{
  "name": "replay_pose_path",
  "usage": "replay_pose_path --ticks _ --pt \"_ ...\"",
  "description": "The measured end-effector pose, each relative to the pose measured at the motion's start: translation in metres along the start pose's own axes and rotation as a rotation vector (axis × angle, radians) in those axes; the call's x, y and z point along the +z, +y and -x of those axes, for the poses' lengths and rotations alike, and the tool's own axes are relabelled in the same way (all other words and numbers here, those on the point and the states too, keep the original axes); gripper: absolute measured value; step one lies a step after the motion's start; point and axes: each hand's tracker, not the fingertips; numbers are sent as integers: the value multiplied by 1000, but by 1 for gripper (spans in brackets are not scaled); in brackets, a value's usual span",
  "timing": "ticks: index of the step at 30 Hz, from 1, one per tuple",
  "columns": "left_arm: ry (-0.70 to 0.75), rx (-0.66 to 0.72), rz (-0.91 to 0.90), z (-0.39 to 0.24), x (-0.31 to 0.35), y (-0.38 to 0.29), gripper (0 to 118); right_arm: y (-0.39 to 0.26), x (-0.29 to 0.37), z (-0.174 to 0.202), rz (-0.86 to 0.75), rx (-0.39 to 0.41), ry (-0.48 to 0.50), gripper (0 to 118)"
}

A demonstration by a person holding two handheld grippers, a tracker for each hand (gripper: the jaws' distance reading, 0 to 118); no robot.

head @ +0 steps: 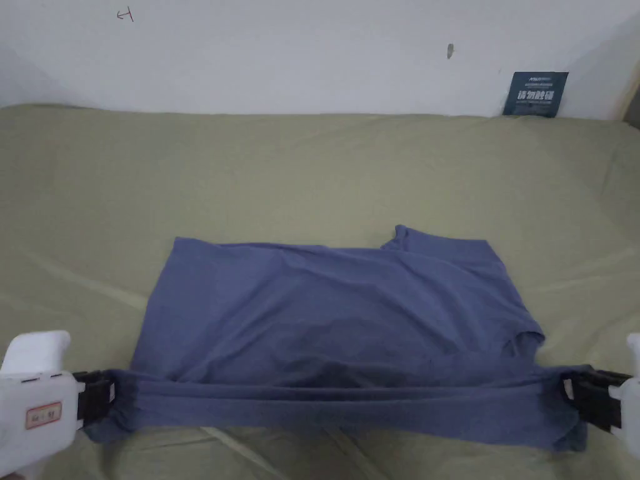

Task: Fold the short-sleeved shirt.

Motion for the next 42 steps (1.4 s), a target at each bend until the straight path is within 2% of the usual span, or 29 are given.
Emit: replay_pose_path --ticks 5,10,16,17,18,19,20,23,25,26,28,29,30,31,33,36,41,42 --pt "-13 7 -15 -3 -33 53 3 55 -40 -4 -28 -3 4 8" --pt "-8 9 18 -8 -79 86 3 86 -95 -8 27 -10 -3 8" --pt "3 -2 84 -9 -125 97 3 93 -149 -17 132 -79 14 10" --pt "5 0 83 -9 -125 95 9 93 -150 -18 147 -109 21 25" --pt "18 7 64 -8 -125 93 52 90 -150 -19 138 -127 25 76" --pt "11 10 67 -6 -124 88 97 85 -147 -19 131 -127 26 108" --pt "6 26 65 -5 -120 83 118 80 -138 -20 93 -148 34 118" --pt "21 45 52 -4 -90 71 113 64 -113 -18 72 -162 27 117" --pt "65 9 -9 -5 -66 54 107 47 -90 -13 49 -151 17 113" --pt "95 3 -48 -5 -54 45 99 37 -76 -10 16 -148 22 102" --pt "149 13 -102 -8 -33 28 61 16 -56 -1 -24 -134 8 47" --pt "161 22 -124 -9 -25 19 38 6 -49 4 -23 -114 -5 21" --pt "144 24 -117 -1 -25 8 3 -6 -43 8 -42 -88 -45 7" --pt "133 26 -117 -1 -22 0 0 -17 -38 10 -74 -77 -51 6" --pt "135 37 -115 -5 -16 -16 0 -34 -38 8 -53 -76 -55 2" --pt "136 22 -101 -3 -21 -29 0 -50 -31 12 -71 -50 -88 2" --pt "108 60 -76 22 -49 -20 1 -55 -29 9 -79 -54 -87 2" --pt "139 30 -102 -3 -39 -20 28 -53 -31 8 -79 -54 -91 2"
